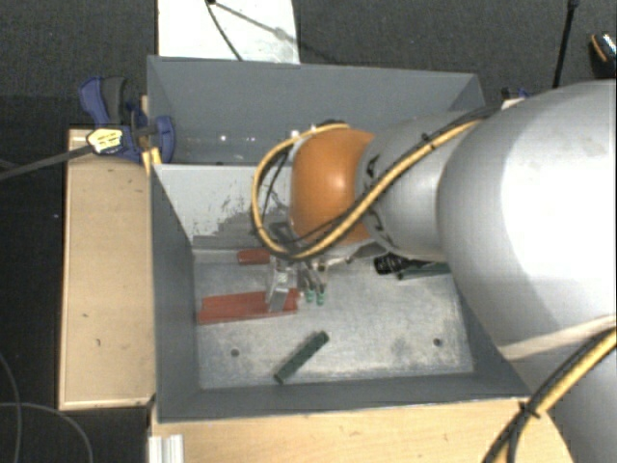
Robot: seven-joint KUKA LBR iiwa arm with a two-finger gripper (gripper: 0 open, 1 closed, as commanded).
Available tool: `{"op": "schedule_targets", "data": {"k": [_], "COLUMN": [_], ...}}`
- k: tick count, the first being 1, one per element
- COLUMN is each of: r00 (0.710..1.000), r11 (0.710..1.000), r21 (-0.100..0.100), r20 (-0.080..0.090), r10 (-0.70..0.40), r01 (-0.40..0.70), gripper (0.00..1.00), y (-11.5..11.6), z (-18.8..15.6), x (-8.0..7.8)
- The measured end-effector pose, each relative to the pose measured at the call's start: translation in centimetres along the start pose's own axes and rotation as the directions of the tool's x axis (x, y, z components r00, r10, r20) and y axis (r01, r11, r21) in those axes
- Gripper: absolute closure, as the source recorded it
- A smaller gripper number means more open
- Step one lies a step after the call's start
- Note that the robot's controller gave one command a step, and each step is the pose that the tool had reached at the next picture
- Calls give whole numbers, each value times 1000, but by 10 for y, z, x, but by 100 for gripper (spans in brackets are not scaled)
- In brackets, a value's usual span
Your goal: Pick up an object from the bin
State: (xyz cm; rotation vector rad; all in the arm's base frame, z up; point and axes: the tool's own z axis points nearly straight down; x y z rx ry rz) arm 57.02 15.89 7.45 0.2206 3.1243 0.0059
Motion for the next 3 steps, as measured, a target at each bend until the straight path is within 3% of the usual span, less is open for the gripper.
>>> {"op": "schedule_targets", "data": {"k": [1,2,3], "r00": [1000,1000,998], "r11": [1000,1000,998], "r21": [2,4,1], "r20": [-5,-8,1], "r10": [-1,-2,-69], "r01": [1,2,69], "gripper": [0,100,100], "y": [-1,-1,-13], "z": [2,3,-162], "x": [2,3,-1]}}
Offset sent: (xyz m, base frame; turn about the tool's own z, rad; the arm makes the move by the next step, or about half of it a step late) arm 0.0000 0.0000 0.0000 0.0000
